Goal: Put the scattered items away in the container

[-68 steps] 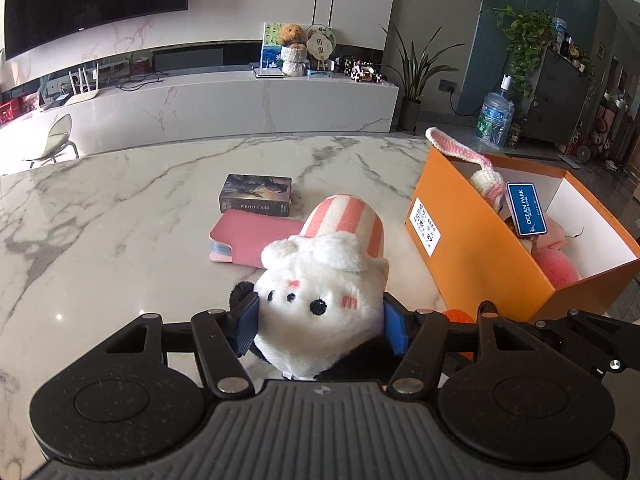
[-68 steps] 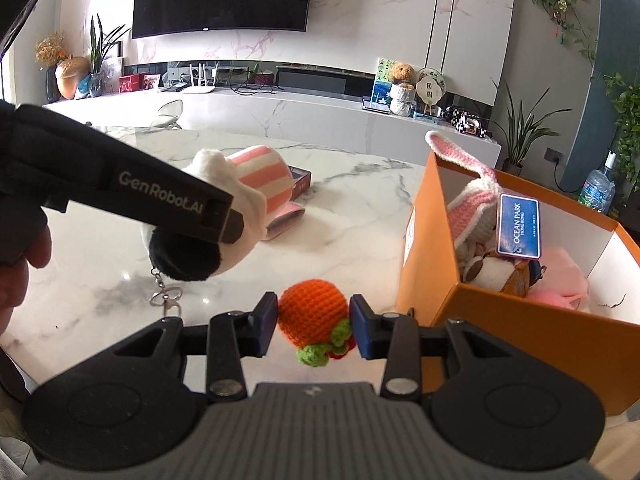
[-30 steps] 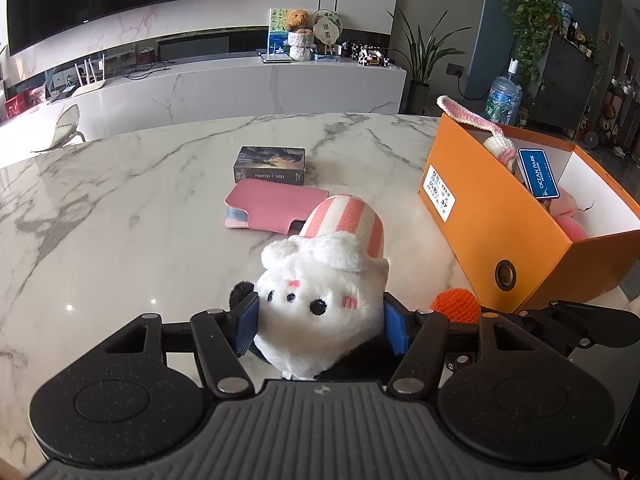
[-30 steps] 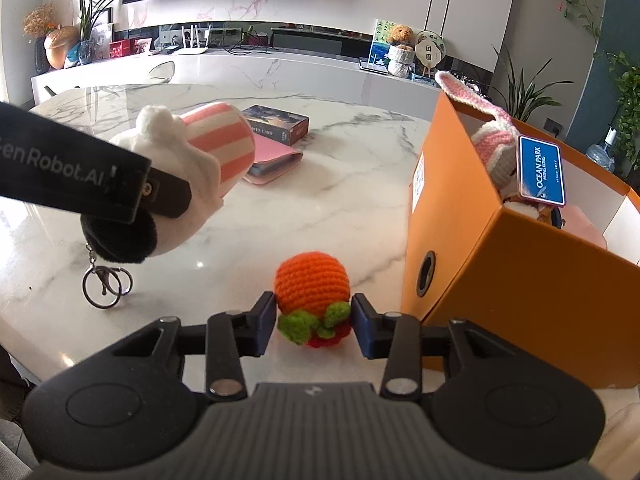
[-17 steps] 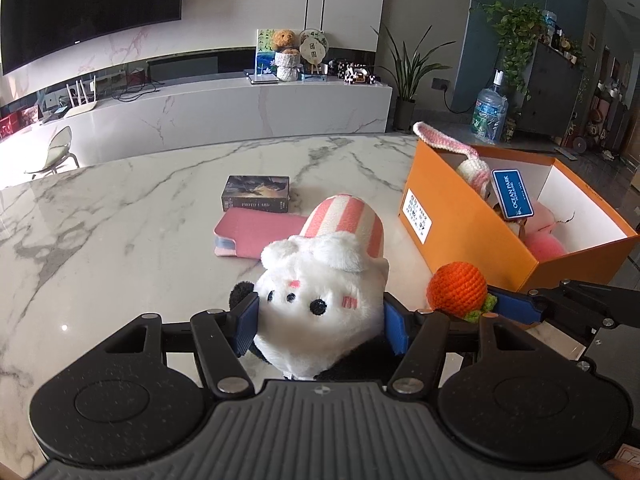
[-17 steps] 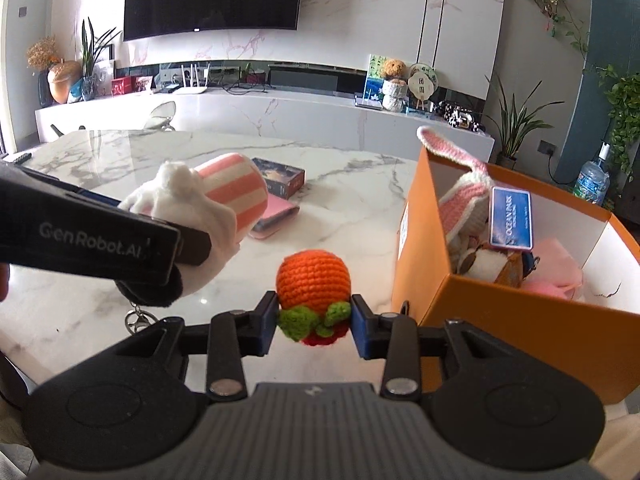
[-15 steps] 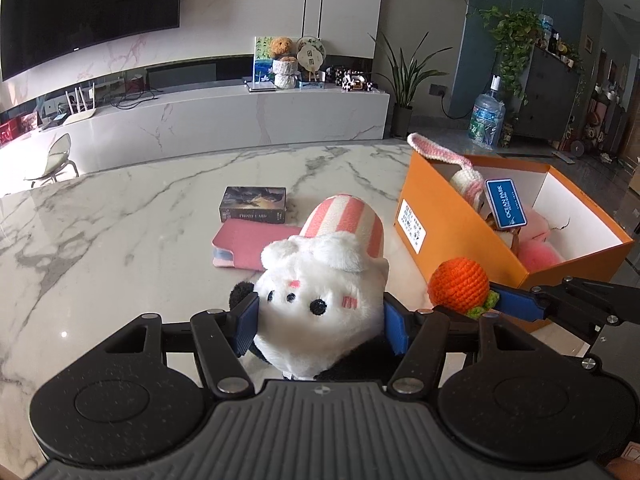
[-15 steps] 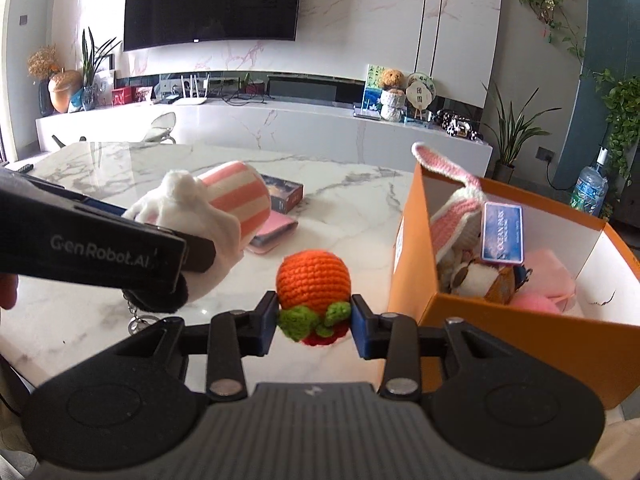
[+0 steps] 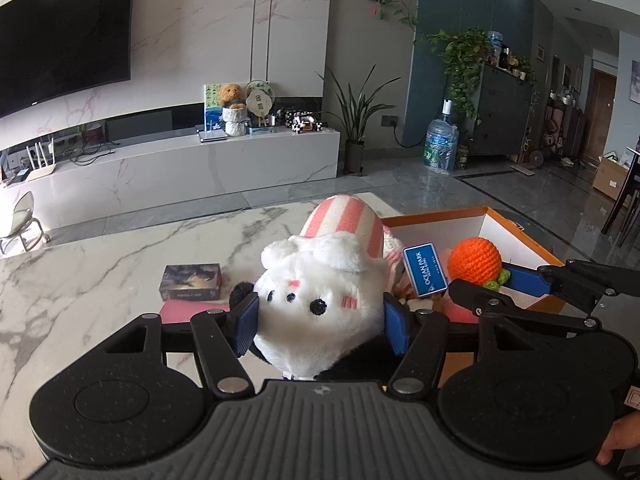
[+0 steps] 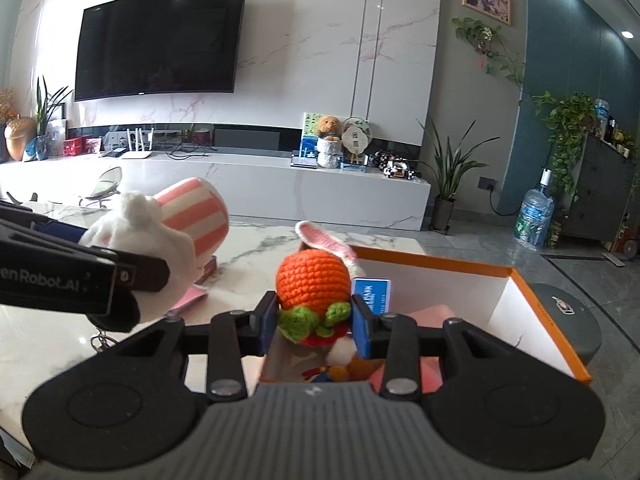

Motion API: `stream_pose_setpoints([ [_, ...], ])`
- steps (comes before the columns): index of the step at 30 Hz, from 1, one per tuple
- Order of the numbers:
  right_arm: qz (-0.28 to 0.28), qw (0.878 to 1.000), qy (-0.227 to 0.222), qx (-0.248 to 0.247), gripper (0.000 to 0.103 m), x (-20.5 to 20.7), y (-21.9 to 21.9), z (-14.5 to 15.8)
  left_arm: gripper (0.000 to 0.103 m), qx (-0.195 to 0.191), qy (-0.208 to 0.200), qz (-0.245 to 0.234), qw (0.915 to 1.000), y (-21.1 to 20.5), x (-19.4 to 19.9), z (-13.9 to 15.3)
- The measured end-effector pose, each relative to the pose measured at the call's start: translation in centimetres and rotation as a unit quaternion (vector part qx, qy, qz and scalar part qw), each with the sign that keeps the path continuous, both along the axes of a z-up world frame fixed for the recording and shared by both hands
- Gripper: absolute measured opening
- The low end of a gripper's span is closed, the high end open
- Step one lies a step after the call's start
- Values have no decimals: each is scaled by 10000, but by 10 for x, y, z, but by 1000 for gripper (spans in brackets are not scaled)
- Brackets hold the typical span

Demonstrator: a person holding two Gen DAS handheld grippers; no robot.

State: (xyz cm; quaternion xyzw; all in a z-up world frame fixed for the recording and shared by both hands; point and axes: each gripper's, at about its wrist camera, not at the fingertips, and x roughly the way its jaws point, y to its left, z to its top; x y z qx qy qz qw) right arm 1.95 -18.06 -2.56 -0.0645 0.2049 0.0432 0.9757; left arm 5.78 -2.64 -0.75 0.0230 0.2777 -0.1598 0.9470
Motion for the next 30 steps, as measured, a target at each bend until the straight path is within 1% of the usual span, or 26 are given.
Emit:
stream_pose_setpoints([
  [2, -174, 9998, -11, 78, 41, 3, -16, 1, 72, 35, -39, -131, 9999, -14, 4, 3],
  [6, -567, 9970, 96, 524, 41, 14, -55, 5, 73, 127, -97, -410, 9990, -43, 13, 5],
  [11, -916, 9930, 125, 729, 41, 26, -93, 13, 73, 255, -100, -729, 9970, -75, 23, 2],
  [14, -999, 9926, 196, 658, 41, 34, -109, 17, 73, 311, 8, -865, 9958, -92, 31, -3],
  [17, -1018, 9928, 293, 567, 41, 43, -123, 18, 73, 377, 206, -945, 9946, -106, 40, -11],
  [23, -991, 9921, 592, 494, 41, 62, -147, 11, 73, 497, 395, -1240, 9903, -130, 56, -21],
  [26, -949, 9898, 868, 614, 41, 75, -161, 2, 72, 562, 457, -1373, 9879, -142, 64, -26],
  [30, -892, 9838, 1233, 952, 41, 87, -178, -11, 73, 584, 577, -1553, 9844, -158, 72, -35],
])
